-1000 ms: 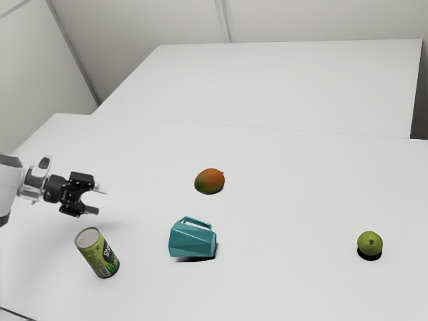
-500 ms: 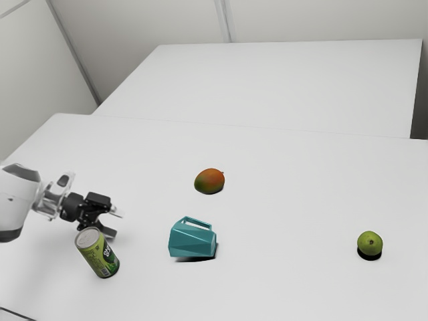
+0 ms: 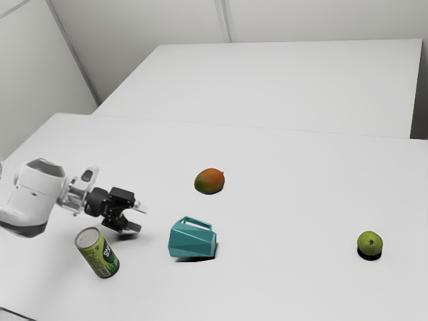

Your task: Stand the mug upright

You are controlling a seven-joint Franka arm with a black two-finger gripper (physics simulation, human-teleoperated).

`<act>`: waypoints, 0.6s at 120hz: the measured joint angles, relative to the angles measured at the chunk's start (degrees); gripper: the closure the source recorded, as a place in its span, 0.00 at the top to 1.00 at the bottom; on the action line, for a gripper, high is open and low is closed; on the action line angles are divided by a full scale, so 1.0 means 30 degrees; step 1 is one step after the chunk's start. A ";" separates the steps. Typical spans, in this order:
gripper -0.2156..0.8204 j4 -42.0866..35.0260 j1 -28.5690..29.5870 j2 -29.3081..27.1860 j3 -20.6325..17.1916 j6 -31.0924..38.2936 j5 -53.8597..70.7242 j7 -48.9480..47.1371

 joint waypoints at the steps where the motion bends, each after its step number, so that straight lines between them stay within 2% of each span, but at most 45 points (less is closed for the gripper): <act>1: 0.79 -0.0002 -0.0012 -0.0004 -0.0058 0.0007 -0.0031 -0.0013; 20: 0.79 -0.0132 -0.0450 -0.0125 -0.0983 0.0131 -0.0597 -0.0304; 72: 0.78 -0.0715 -0.0667 -0.0258 -0.2383 0.0318 -0.1694 -0.1295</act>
